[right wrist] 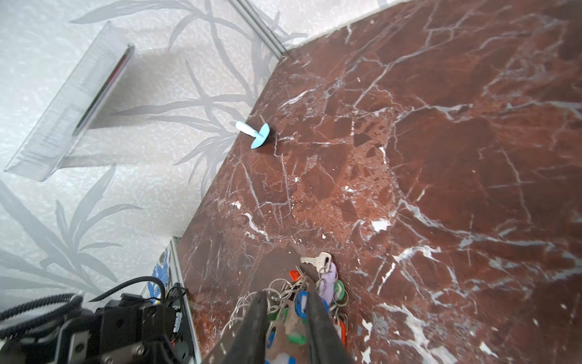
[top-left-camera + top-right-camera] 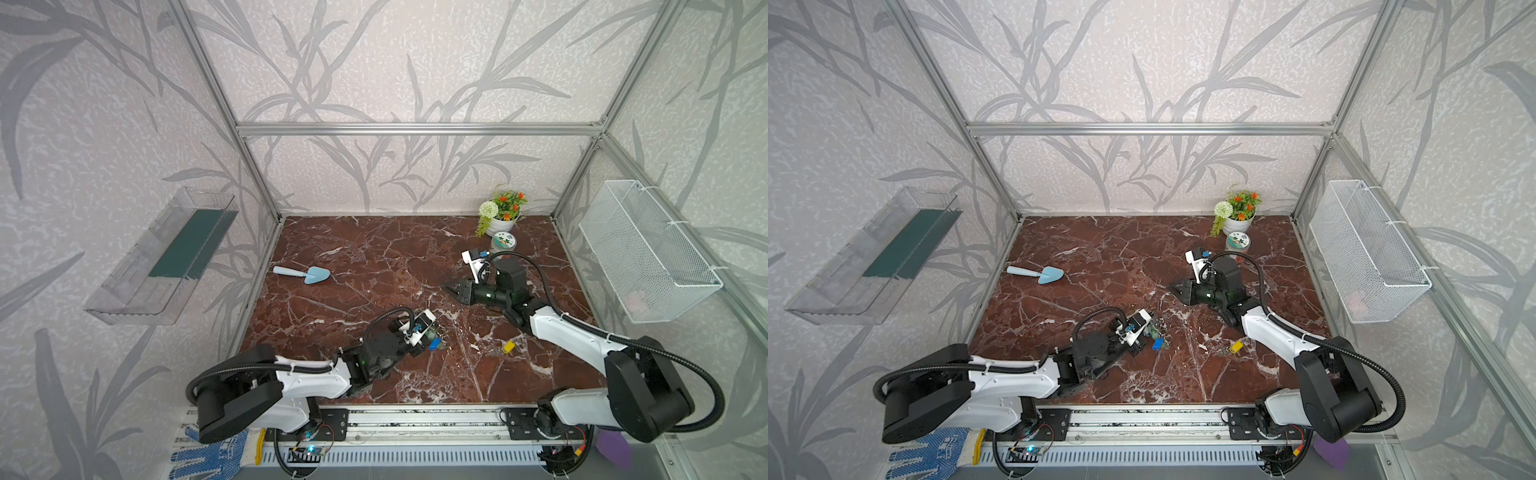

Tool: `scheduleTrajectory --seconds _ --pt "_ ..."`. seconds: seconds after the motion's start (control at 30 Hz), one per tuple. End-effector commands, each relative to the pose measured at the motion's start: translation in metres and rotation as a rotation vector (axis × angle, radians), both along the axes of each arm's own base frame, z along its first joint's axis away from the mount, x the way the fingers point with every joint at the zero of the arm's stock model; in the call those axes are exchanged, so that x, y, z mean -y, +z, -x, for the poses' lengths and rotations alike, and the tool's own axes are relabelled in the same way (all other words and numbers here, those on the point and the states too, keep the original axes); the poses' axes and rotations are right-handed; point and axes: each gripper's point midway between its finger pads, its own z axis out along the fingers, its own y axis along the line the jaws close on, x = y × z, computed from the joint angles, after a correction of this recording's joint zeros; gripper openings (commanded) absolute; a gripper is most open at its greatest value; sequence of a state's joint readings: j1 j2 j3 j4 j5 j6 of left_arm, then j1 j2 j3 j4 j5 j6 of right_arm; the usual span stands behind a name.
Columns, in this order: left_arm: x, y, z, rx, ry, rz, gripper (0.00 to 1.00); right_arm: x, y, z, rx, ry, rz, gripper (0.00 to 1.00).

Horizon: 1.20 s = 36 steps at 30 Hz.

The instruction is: Put the keys on the keyring

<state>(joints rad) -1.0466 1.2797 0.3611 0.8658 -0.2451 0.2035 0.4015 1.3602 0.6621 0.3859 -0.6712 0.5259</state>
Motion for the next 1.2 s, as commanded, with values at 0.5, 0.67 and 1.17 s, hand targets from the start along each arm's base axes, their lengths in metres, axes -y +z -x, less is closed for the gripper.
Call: scheduleTrajectory --seconds 0.5,0.67,1.17 --pt "-0.007 0.107 -0.027 -0.16 -0.272 0.305 0.0 -0.02 0.067 0.013 0.27 0.18 -0.259 0.35" --pt "-0.003 0.121 -0.028 -0.183 -0.323 0.327 0.0 -0.022 0.078 0.022 0.302 0.222 -0.276 0.37" --pt "-0.003 0.129 -0.038 -0.23 -0.353 0.399 0.0 -0.021 0.103 0.043 0.341 0.297 -0.396 0.4"
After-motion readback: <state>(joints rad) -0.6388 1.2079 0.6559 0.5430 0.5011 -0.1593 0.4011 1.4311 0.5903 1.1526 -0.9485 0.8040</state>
